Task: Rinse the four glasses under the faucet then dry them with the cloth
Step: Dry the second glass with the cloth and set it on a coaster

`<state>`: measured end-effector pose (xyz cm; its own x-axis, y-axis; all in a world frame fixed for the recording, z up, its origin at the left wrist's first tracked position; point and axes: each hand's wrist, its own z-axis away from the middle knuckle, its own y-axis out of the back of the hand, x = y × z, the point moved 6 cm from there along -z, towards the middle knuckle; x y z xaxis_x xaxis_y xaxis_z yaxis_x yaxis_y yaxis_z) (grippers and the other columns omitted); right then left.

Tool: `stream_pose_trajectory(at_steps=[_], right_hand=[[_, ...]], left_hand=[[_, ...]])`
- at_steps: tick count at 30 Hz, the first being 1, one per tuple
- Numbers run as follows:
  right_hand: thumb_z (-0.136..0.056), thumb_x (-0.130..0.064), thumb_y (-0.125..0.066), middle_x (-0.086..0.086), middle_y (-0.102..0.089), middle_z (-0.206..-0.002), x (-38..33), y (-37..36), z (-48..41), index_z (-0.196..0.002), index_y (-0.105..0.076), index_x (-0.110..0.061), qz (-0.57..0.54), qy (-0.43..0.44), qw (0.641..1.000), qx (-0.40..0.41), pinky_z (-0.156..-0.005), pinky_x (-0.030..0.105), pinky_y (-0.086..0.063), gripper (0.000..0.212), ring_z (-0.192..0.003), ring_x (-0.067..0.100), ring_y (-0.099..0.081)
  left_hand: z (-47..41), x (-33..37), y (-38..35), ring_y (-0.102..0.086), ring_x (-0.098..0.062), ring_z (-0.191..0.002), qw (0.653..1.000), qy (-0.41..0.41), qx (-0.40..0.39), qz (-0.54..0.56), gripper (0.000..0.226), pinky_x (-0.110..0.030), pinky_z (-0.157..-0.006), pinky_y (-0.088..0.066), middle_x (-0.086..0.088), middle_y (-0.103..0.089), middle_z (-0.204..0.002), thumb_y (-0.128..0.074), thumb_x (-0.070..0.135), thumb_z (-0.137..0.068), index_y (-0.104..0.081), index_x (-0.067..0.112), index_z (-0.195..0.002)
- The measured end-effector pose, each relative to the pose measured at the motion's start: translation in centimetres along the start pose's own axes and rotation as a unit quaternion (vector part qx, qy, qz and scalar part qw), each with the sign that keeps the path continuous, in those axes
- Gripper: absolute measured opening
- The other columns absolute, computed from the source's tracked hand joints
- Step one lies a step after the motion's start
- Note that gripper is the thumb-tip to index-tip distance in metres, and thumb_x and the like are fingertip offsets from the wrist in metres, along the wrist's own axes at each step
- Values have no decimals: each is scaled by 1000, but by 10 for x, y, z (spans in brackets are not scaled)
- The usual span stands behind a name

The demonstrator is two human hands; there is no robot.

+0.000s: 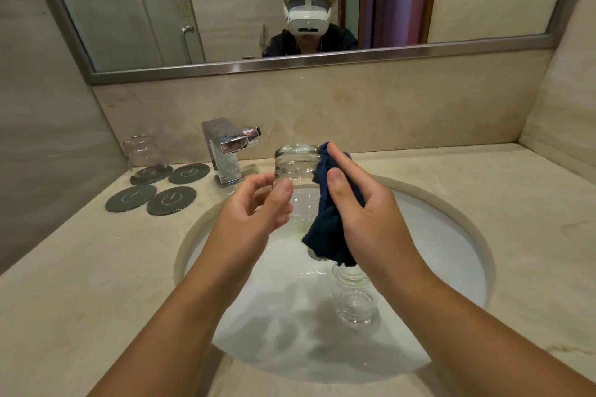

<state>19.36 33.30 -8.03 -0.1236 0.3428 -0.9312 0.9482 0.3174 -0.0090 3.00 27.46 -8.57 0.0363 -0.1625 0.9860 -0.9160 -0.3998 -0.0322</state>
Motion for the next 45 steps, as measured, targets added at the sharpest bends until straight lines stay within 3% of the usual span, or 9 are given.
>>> stream_pose_trajectory(at_steps=[3, 8, 10, 16, 22, 27, 33, 40, 45], right_hand=[[-109, -35, -56, -35, -60, -135, 1, -2, 0, -148, -56, -46, 20, 9, 1000, -12, -95, 0, -40, 41, -123, -25, -51], [-105, -49, -56, -25, -66, -141, 6, -2, -5, -143, -63, -46, -52, -14, 999, -4, -115, 41, -48, 38, -135, 3, -60], [-106, -46, -56, -24, -68, -138, 8, -1, -6, -141, -66, -43, -72, -23, 997, 3, -116, 44, -48, 36, -134, 6, -61], [-109, -42, -55, -21, -66, -142, 6, 4, -5, -145, -61, -45, -41, -26, 999, 13, -106, 27, -53, 37, -130, -3, -61], [-109, -35, -57, -33, -61, -138, 0, -1, 1, -147, -57, -45, 25, 6, 1000, 3, -95, -1, -38, 40, -126, -24, -50], [-109, -36, -56, -29, -62, -142, 0, -2, 0, -148, -58, -46, 15, 8, 1000, -6, -104, 7, -41, 40, -130, -19, -51], [-109, -42, -56, -20, -71, -135, 6, -1, -6, -141, -67, -42, -79, -40, 996, 4, -116, 42, -49, 33, -131, 5, -64], [-108, -42, -54, -28, -65, -139, 1, 0, -1, -146, -60, -46, -31, -24, 999, 12, -94, 18, -58, 39, -120, -13, -61], [-107, -41, -56, -27, -61, -145, 0, -2, 1, -149, -57, -46, -7, -7, 1000, -1, -105, 9, -46, 42, -132, -15, -52]], left_hand=[[3, 1, 0, -76, -12, -109, 999, -7, 1, -36, 51, -26, -90, -61, 5, -79, -113, -84, 59, -81, -70, 30, -120], [4, 4, 0, -76, -22, -104, 996, 27, -15, 84, 56, -27, -89, -63, -13, -78, -117, -82, 45, -75, -72, 15, -121], [4, 3, -3, -76, -25, -106, 992, 33, -31, 115, 62, -28, -91, -64, -11, -80, -115, -76, 45, -73, -69, 14, -125], [0, -1, -3, -74, -13, -107, 1000, 12, -11, 11, 64, -30, -92, -57, 5, -81, -112, -67, 62, -73, -66, 25, -125], [2, -2, -2, -76, -9, -104, 998, -5, -11, -68, 54, -30, -92, -59, 9, -77, -110, -76, 72, -72, -69, 38, -113], [5, 2, 0, -76, -10, -103, 996, -16, 0, -83, 57, -30, -89, -61, 9, -78, -108, -89, 63, -74, -71, 33, -118], [3, 0, -4, -77, -29, -109, 994, 42, -27, 94, 63, -32, -90, -63, -8, -80, -119, -84, 35, -81, -60, 20, -136], [2, -2, -4, -71, -25, -118, 997, 35, -22, 71, 44, -39, -106, -55, -1, -79, -117, -75, 43, -76, -69, 29, -117], [2, 1, -1, -74, -7, -108, 998, -23, -14, -50, 50, -29, -94, -58, 17, -78, -111, -79, 55, -78, -67, 37, -123]])
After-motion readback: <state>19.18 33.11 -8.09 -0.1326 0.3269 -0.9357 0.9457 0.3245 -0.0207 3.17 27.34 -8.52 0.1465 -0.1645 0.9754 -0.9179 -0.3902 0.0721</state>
